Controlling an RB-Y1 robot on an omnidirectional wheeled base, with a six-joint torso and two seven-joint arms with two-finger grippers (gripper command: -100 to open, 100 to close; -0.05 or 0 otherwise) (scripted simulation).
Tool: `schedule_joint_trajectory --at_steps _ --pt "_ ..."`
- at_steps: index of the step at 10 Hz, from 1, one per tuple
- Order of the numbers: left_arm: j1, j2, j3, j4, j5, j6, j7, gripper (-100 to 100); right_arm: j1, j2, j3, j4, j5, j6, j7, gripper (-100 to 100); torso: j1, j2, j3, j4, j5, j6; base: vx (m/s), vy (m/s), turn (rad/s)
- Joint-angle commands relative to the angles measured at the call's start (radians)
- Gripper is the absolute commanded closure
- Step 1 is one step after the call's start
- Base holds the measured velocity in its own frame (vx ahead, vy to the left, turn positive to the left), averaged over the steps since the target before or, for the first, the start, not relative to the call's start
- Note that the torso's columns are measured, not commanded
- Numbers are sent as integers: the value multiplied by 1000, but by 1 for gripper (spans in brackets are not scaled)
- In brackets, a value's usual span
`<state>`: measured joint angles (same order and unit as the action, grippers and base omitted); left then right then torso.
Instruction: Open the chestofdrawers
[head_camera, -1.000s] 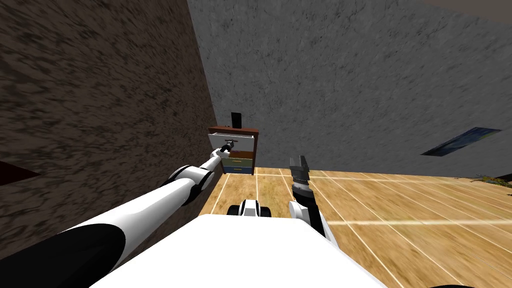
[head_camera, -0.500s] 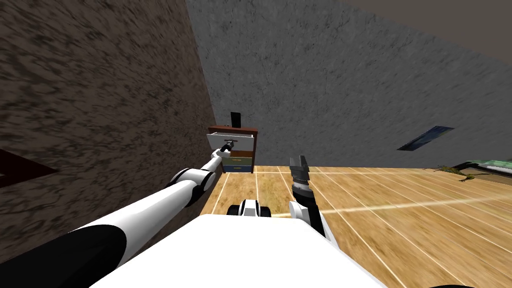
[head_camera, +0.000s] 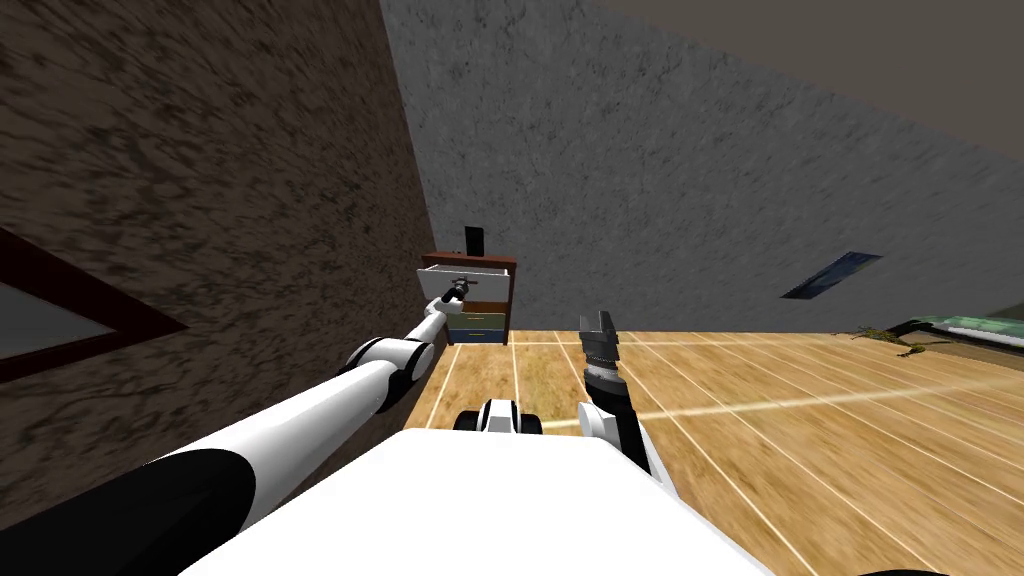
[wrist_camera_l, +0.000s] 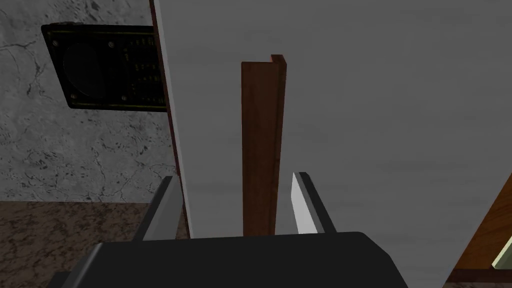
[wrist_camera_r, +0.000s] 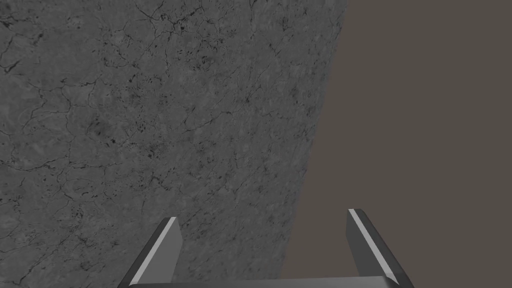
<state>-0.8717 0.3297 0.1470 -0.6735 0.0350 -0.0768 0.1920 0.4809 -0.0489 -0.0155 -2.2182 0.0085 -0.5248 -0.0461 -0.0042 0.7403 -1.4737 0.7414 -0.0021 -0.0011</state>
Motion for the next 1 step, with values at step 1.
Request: schedule_joint_trajectory --at_steps 1 --pt "-17 -29 -53 -10 56 32 -33 -100 0 0 0 0 0 0 0 0 -2 -11 -7 -5 0 1 123 -45 242"
